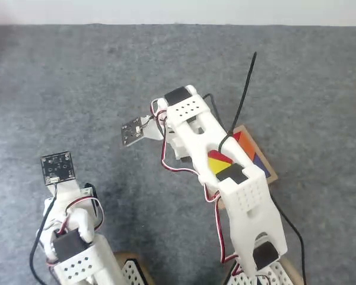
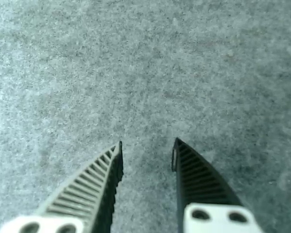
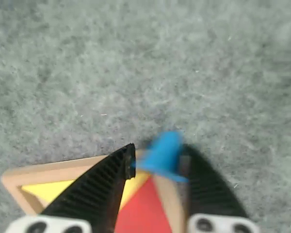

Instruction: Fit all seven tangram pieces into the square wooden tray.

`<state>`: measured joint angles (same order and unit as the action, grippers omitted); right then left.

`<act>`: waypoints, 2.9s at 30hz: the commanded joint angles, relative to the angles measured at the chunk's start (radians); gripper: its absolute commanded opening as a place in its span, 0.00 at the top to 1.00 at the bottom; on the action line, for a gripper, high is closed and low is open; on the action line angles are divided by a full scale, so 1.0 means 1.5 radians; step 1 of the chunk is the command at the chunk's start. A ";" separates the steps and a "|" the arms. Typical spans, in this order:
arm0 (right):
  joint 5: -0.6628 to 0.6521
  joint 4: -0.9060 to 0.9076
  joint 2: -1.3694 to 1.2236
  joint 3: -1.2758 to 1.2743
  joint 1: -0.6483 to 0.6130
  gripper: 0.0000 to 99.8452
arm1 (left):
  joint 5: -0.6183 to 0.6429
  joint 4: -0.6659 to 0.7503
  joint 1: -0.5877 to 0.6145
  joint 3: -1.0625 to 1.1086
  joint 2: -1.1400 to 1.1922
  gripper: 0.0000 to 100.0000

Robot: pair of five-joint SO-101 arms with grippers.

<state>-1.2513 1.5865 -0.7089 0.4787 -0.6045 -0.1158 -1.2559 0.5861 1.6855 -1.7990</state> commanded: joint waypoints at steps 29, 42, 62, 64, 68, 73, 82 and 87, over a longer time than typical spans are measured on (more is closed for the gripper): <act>0.901 0.105 0.180 -0.217 0.130 0.99 | 0.004 -0.002 0.000 -0.003 -0.012 0.83; 0.865 -0.025 0.453 -0.483 0.159 0.96 | 0.004 -0.002 0.000 -0.003 -0.012 0.83; 0.934 -0.211 0.533 -0.681 0.205 0.95 | 0.004 0.000 0.000 -0.003 -0.011 0.83; 0.912 -0.229 0.545 -0.703 0.209 0.90 | 0.004 0.000 0.000 -0.003 -0.011 0.83; 0.892 -0.270 0.560 -0.751 0.209 0.83 | 0.004 0.000 0.000 -0.003 -0.011 0.83; 0.892 -0.273 0.587 -0.763 0.213 0.81 | 0.004 0.000 0.000 -0.003 -0.011 0.83; 0.884 -0.275 0.641 -0.791 0.280 0.81 | 0.004 0.000 0.000 -0.003 -0.011 0.83; 0.860 -0.276 0.660 -0.807 0.284 0.81 | 0.004 0.000 0.000 -0.003 -0.011 0.83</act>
<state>0.0698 1.1907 0.2225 -0.7350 -0.1887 -0.1158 -1.2559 0.5846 1.6855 -1.7990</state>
